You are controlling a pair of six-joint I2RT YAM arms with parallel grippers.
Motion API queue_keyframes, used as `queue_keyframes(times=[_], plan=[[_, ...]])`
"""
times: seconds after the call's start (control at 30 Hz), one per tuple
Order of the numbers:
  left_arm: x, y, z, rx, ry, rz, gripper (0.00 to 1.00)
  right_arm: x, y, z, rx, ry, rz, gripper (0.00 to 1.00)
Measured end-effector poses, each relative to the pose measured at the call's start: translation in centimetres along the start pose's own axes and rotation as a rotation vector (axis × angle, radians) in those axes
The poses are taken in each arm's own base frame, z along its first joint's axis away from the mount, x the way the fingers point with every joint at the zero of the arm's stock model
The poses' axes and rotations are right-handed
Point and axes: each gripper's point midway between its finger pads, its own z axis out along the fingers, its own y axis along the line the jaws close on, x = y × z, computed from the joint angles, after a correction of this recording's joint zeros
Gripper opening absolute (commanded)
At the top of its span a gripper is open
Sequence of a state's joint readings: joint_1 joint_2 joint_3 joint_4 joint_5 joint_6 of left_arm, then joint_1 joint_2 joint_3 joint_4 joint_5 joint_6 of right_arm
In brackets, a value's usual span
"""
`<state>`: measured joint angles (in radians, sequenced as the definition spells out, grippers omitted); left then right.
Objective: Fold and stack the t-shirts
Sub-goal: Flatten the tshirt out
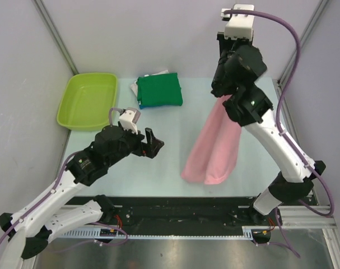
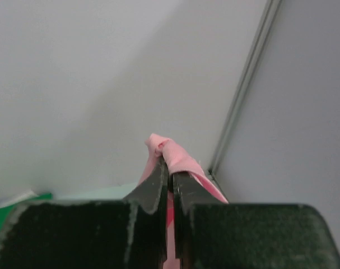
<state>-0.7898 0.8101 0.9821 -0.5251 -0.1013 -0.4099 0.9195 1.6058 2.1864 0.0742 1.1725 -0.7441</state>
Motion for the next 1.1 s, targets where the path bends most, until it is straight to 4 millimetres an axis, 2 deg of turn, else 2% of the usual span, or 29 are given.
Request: queue_keyframes(times=[0.07, 0.1, 0.2, 0.23, 0.3, 0.33, 0.4, 0.43, 0.47, 0.53, 0.6, 0.63, 0.7, 0.77, 0.87, 0.97, 1.03, 1.1], plan=[[0.3, 0.1, 0.3, -0.005, 0.013, 0.001, 0.98, 4.7, 0.1, 3.1, 0.011, 0.060, -0.043, 0.00], [0.4, 0.1, 0.5, -0.007, 0.018, 0.002, 0.98, 7.8, 0.2, 4.7, 0.005, 0.107, -0.066, 0.00], [0.7, 0.2, 1.0, -0.012, 0.032, 0.004, 0.98, 19.8, 0.0, 8.6, -0.026, 0.326, -0.114, 0.00], [0.9, 0.2, 1.2, -0.014, 0.037, 0.004, 0.98, 23.5, -0.3, 9.2, -0.028, 0.400, -0.127, 0.00], [1.1, 0.2, 1.5, -0.018, 0.047, 0.006, 0.98, 32.0, -1.1, 10.0, -0.031, 0.581, -0.129, 0.00], [1.2, 0.2, 1.8, -0.019, 0.052, 0.006, 0.98, 36.0, -1.3, 10.1, -0.027, 0.673, -0.133, 0.30], [1.3, 0.2, 2.3, -0.020, 0.060, 0.007, 0.98, 42.4, -1.6, 10.0, -0.007, 0.820, -0.124, 0.75], [1.4, 0.2, 2.5, -0.020, 0.064, 0.007, 0.98, 44.7, -1.6, 9.8, 0.001, 0.870, -0.125, 0.99], [1.6, 0.2, 2.8, -0.022, 0.070, 0.008, 0.98, 47.4, -1.5, 9.4, 0.004, 0.932, -0.135, 1.00], [1.8, 0.2, 3.2, -0.023, 0.080, 0.008, 0.99, 50.2, -1.1, 8.2, 0.011, 0.999, -0.142, 1.00], [2.1, 0.1, 3.7, -0.019, 0.092, 0.008, 1.00, 51.5, -1.0, 6.8, 0.011, 1.037, -0.145, 1.00], [2.2, 0.0, 3.9, -0.011, 0.099, 0.008, 1.00, 51.4, -0.9, 6.3, 0.011, 1.040, -0.137, 1.00], [2.5, -0.6, 4.5, 0.016, 0.112, 0.006, 0.97, 50.7, -0.9, 5.5, 0.015, 1.030, -0.112, 1.00], [3.2, -1.2, 5.4, 0.043, 0.134, 0.009, 0.96, 49.0, -2.0, 4.3, 0.033, 1.010, -0.088, 1.00], [5.1, -2.6, 7.3, 0.080, 0.196, 0.026, 0.96, 45.8, -4.6, 2.8, 0.085, 0.954, -0.029, 1.00], [8.1, -4.1, 9.6, 0.111, 0.283, 0.046, 0.97, 42.4, -8.0, 1.9, 0.171, 0.883, 0.050, 1.00], [10.0, -5.3, 11.2, 0.126, 0.345, 0.066, 0.97, 41.1, -10.1, 1.4, 0.228, 0.850, 0.094, 1.00], [11.4, -6.8, 12.8, 0.138, 0.398, 0.090, 0.97, 40.7, -12.0, 0.4, 0.275, 0.840, 0.133, 1.00]])
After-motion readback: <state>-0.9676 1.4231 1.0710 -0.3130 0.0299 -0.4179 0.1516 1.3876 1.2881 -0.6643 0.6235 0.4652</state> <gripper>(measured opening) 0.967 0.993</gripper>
